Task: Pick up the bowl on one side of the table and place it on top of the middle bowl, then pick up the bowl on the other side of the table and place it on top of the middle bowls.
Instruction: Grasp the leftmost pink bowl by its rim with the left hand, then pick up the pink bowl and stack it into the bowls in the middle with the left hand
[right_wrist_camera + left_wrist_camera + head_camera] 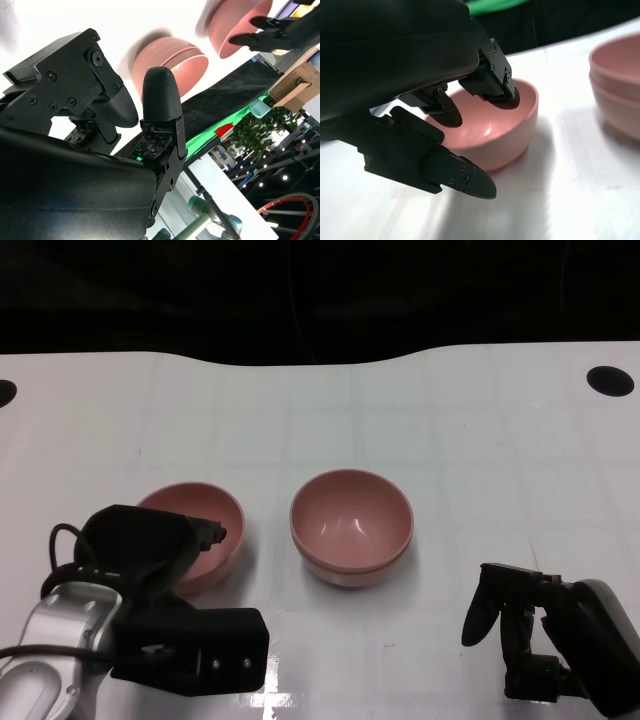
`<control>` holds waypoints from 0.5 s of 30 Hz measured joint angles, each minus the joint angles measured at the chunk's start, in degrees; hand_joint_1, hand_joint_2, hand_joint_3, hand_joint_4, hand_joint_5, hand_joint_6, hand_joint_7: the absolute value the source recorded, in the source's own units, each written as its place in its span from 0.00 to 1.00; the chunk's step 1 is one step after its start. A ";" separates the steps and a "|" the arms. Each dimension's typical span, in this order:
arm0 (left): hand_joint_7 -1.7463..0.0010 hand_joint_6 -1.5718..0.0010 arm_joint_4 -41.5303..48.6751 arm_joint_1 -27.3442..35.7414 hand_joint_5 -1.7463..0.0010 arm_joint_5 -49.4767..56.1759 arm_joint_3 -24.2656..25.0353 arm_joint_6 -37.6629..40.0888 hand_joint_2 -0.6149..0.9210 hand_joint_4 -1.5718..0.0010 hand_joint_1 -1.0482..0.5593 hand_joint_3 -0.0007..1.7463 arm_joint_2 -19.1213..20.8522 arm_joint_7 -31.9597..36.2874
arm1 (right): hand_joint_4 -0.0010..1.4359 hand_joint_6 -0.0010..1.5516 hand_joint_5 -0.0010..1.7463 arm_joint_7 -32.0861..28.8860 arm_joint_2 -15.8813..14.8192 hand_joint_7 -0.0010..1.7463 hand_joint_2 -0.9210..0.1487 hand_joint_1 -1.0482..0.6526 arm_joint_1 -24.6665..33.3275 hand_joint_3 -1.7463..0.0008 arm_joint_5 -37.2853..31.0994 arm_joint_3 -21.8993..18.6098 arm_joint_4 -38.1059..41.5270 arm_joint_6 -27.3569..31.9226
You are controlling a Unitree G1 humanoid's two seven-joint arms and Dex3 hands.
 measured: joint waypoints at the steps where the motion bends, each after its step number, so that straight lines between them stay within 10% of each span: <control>1: 0.97 0.55 1.65 -0.86 0.82 -0.05 -0.79 -0.08 1.00 0.42 0.32 0.03 0.10 -0.04 | 0.67 0.54 1.00 -0.02 0.02 0.87 0.73 0.56 0.00 0.05 -0.06 0.03 -0.04 0.02; 3: 0.98 0.48 4.86 -2.22 0.41 -0.28 -1.87 -1.00 1.00 0.50 0.39 0.04 0.23 0.65 | 0.68 0.54 1.00 -0.07 0.04 0.87 0.73 0.56 0.01 0.05 -0.12 0.03 -0.12 0.02; 5: 0.96 0.39 7.96 -3.26 0.23 -0.98 -2.83 -2.56 1.00 0.50 0.42 0.05 0.36 2.92 | 0.68 0.54 1.00 -0.11 0.06 0.87 0.73 0.56 0.01 0.05 -0.15 0.04 -0.15 0.03; 8: 0.94 0.34 11.94 -4.77 0.16 -1.98 -3.44 -5.02 1.00 0.49 0.44 0.06 0.52 6.71 | 0.68 0.55 1.00 -0.12 0.10 0.87 0.73 0.55 0.00 0.04 -0.18 0.08 -0.19 0.03; 10: 0.54 0.43 13.63 -5.31 0.03 -2.71 -3.43 -6.88 1.00 0.44 0.49 0.09 0.60 10.78 | 0.68 0.54 1.00 -0.15 0.10 0.86 0.74 0.55 0.00 0.04 -0.40 0.09 -0.19 0.03; 15: 0.22 0.58 16.16 -6.97 0.00 -4.81 -3.13 -10.08 1.00 0.48 0.50 0.15 0.69 18.15 | 0.68 0.54 1.00 -0.19 0.17 0.85 0.75 0.55 0.00 0.04 -1.12 0.10 -0.23 0.03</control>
